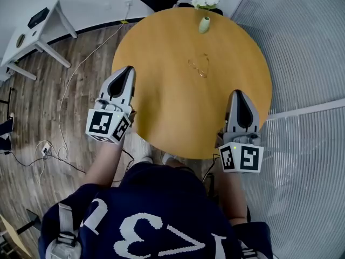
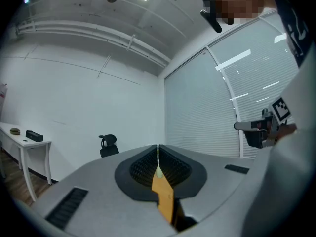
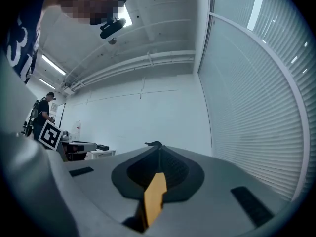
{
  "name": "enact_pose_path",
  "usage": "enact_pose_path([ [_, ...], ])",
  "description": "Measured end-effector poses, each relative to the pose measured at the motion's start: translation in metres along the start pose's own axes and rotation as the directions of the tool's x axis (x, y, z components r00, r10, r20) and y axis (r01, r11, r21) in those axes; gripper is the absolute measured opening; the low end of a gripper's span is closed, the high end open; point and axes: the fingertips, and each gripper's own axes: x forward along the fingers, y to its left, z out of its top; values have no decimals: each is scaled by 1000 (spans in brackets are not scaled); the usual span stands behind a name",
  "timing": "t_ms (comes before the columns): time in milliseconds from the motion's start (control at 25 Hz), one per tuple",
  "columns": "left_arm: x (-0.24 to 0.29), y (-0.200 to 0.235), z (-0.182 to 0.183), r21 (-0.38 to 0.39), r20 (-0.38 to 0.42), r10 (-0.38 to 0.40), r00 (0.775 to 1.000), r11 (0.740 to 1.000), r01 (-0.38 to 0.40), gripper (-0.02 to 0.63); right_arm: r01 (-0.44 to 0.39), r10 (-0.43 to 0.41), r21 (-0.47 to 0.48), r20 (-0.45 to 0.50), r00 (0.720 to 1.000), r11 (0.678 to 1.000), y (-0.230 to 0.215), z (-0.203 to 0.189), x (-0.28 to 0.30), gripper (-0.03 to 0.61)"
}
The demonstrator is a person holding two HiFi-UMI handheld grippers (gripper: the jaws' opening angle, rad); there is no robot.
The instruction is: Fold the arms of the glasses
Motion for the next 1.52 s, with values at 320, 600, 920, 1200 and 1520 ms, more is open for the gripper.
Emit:
enact_pose_path([
  [320, 30, -13, -9, -5, -21, 40, 999, 999, -40, 21, -42, 43, 33, -28, 999, 999, -36, -16, 32, 31],
  [600, 49, -16, -22, -19, -40, 5, 999, 1000, -6, 21, -42, 45, 35, -82, 996, 998, -33, -38, 46, 31],
  [920, 80, -9, -41, -39, -78, -47, 996, 998, 44, 21, -17, 21, 28, -152, 988, 999, -34, -62, 68, 31],
  [1200, 103, 0, -64, -60, -96, -67, 993, 996, 61, 21, -41, 37, -12, -243, 969, 999, -33, -97, 96, 31],
  [1520, 131, 13, -103, -97, -134, -77, 988, 993, 65, 21, -138, 103, -51, -432, 896, 989, -28, -173, 132, 32],
])
